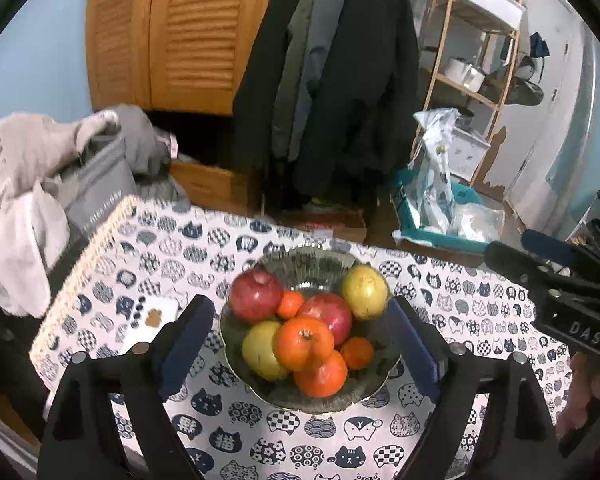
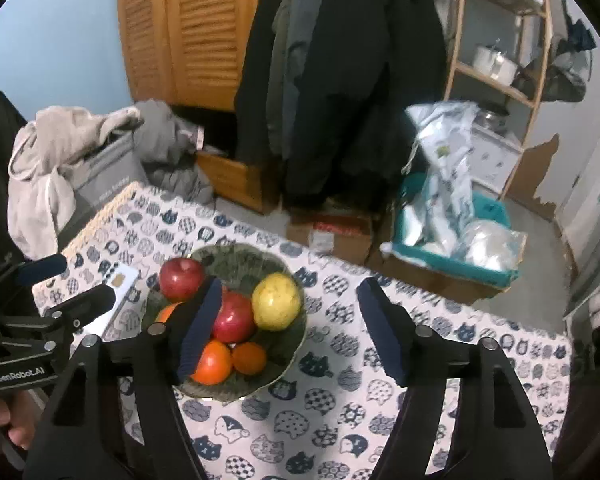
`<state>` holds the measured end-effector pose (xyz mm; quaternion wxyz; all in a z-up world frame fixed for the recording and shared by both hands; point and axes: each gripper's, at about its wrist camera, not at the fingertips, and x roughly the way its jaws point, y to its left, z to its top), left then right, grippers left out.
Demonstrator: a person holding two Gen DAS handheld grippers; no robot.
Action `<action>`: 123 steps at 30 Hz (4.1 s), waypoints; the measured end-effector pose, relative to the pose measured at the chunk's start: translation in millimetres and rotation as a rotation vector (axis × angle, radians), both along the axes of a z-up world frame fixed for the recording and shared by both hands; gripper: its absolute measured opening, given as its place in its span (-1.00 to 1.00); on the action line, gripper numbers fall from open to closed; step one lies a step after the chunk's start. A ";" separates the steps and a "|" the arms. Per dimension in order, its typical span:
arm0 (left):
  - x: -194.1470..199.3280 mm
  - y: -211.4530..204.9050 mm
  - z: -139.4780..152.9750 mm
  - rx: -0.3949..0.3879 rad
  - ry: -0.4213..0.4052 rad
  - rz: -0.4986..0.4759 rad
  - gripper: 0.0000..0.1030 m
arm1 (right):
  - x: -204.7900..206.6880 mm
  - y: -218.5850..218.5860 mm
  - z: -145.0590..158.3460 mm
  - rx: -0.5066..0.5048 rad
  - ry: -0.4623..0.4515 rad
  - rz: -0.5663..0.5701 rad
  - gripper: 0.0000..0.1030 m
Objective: Organize fruits
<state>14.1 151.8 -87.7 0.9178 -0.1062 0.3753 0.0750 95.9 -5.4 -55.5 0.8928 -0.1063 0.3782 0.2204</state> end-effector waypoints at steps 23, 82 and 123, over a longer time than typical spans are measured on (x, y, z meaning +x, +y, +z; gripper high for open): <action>-40.7 -23.0 89.2 0.134 -0.215 0.026 0.99 | -49.5 -50.8 78.4 0.060 -0.230 -0.064 0.61; -45.3 -34.9 103.6 0.154 -0.261 0.018 0.99 | -56.7 -70.7 84.7 0.069 -0.277 -0.102 0.61; -48.9 -41.0 106.8 0.184 -0.276 0.023 0.99 | -58.1 -71.0 83.9 0.069 -0.281 -0.101 0.61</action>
